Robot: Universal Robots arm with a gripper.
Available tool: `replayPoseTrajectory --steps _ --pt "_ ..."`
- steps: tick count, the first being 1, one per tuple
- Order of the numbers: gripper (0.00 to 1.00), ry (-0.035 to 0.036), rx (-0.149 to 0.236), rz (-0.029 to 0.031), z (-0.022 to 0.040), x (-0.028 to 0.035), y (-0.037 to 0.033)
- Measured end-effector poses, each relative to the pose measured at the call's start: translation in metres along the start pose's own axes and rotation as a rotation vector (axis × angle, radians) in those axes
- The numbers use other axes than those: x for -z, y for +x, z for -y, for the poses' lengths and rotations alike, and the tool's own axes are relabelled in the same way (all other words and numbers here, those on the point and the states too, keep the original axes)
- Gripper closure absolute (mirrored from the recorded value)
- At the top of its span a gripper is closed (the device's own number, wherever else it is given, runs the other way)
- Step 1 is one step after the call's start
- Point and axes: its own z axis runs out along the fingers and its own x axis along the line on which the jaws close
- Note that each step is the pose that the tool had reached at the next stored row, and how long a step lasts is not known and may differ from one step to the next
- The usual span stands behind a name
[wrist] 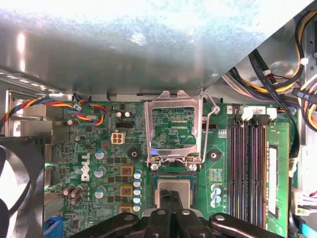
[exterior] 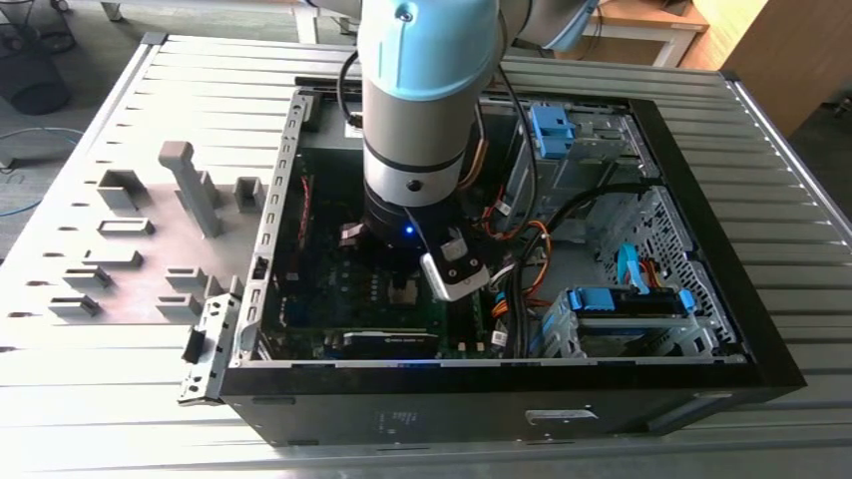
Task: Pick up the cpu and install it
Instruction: 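Place the cpu into insertion slot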
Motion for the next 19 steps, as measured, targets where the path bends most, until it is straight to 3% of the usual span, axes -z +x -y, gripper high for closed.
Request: replayPoseTrajectory --steps 19 --pt "0.89 -0.0001 0.0 0.0 -0.0003 0.0075 0.0001"
